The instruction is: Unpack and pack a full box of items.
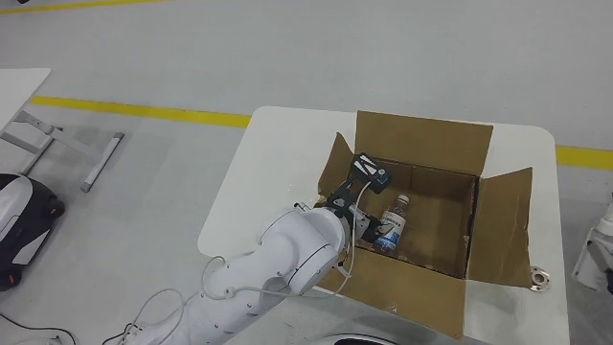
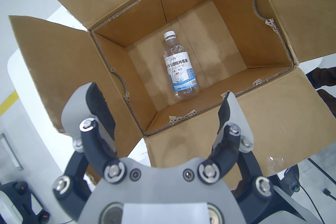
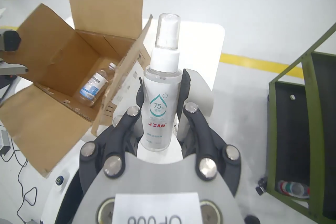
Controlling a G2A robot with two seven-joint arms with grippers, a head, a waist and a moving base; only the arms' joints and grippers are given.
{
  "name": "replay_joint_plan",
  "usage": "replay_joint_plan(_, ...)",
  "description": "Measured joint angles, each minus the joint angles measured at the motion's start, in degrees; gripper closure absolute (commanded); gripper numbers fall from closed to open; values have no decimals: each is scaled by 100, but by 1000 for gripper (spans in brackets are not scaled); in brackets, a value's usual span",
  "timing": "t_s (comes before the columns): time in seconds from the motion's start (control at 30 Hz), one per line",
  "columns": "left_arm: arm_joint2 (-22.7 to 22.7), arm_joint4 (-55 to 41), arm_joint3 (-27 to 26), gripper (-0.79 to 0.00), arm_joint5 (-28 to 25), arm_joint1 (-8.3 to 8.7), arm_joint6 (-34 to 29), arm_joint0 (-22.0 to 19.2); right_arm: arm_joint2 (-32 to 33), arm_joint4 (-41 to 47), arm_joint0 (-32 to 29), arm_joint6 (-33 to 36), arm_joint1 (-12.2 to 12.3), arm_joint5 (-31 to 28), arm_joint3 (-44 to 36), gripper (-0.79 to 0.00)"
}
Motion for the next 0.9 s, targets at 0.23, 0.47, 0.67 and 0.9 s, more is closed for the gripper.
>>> replay_joint_plan(0.23, 0, 0, 0, -785, 0, 0, 0, 0, -175, 692, 191, 247, 88, -228, -119, 0)
replay_joint_plan(0.47, -121, 72, 9, -785, -37, 12, 315, 172, -715, 1181, 475, 608, 172, -136, -99, 0)
replay_joint_plan(0.67, -435, 384, -226, -785, 10, 41, 488, 403, -1408, 1105, 890, 650, 217, 246, 270, 0)
replay_joint_plan(0.9, -861, 520, -427, -785, 89, 63, 627, 667, -2349, 794, 1548, 609, 218, 1105, 1107, 0)
